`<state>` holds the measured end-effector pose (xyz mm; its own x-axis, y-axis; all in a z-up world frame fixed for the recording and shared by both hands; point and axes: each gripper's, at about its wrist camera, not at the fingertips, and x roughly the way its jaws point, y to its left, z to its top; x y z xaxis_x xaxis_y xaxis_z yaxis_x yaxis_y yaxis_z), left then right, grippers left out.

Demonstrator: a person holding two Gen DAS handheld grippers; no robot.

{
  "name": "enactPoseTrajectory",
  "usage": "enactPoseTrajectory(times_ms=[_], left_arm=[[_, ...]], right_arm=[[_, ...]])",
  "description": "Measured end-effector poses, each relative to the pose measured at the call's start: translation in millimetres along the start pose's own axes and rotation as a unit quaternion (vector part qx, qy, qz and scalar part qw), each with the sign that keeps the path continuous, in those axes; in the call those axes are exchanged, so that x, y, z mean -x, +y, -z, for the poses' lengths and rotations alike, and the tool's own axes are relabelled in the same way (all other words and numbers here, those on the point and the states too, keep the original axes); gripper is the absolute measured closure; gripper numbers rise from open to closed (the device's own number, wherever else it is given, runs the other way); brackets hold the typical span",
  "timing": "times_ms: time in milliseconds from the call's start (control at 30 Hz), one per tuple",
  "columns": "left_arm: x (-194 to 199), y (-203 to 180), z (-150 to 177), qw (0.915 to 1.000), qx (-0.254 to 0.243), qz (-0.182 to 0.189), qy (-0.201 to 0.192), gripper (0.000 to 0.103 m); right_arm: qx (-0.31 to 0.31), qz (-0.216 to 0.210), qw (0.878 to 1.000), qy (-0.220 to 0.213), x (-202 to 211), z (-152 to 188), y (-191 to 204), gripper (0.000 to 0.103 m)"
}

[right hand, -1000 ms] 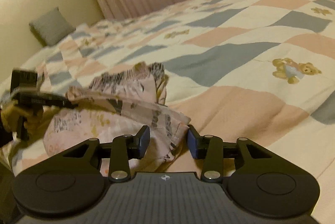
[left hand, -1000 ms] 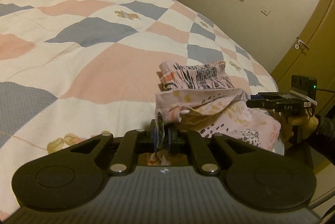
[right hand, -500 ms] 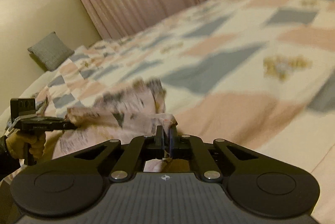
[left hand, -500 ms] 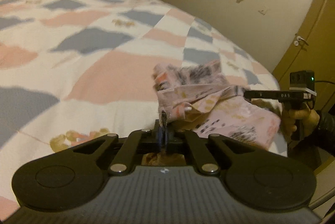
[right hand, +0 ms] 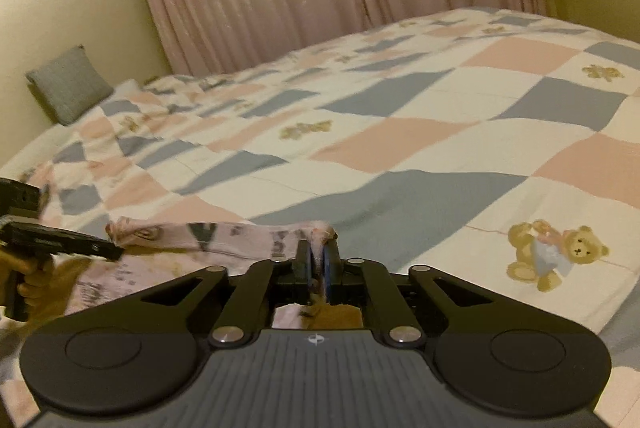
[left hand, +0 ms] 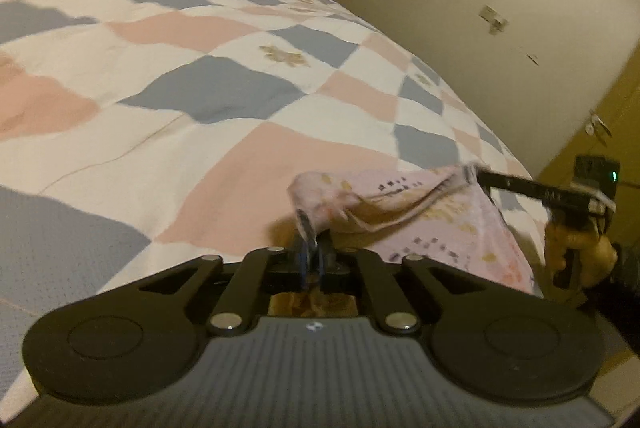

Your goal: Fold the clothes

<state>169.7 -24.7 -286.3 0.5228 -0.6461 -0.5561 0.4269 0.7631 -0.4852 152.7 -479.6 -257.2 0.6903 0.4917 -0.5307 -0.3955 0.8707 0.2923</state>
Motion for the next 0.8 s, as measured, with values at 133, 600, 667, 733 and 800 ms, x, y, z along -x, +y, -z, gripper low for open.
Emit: enactPoseTrajectory(times_ms=[133, 600, 667, 733, 800], left_arm=[[8.5, 7.8, -1.8, 0.9993, 0.018, -0.024, -0.022, 0.087], [75.8, -122.6, 67.4, 0.9356, -0.332, -0.118, -0.024, 0.078], [70.0, -150.8, 96.8, 0.9012, -0.415, -0.123, -0.009, 0.075], [58.6, -173.5, 126.5, 0.8598, -0.491, -0.138, 0.008, 0.074], [40.4, -185.9, 155.2, 0.8049, -0.568, -0.17, 0.021, 0.072]], right_arm=[[0.026, 0.049, 0.998, -0.011, 6.6, 3.9, 1.8, 0.087], [0.318, 0.061, 0.946, 0.013, 82.9, 88.1, 128.9, 0.083], [0.372, 0.074, 0.925, 0.026, 81.5, 108.5, 146.3, 0.077], [0.421, 0.087, 0.902, 0.039, 75.7, 127.0, 158.3, 0.073], [0.468, 0.101, 0.877, 0.05, 69.3, 143.0, 168.4, 0.073]])
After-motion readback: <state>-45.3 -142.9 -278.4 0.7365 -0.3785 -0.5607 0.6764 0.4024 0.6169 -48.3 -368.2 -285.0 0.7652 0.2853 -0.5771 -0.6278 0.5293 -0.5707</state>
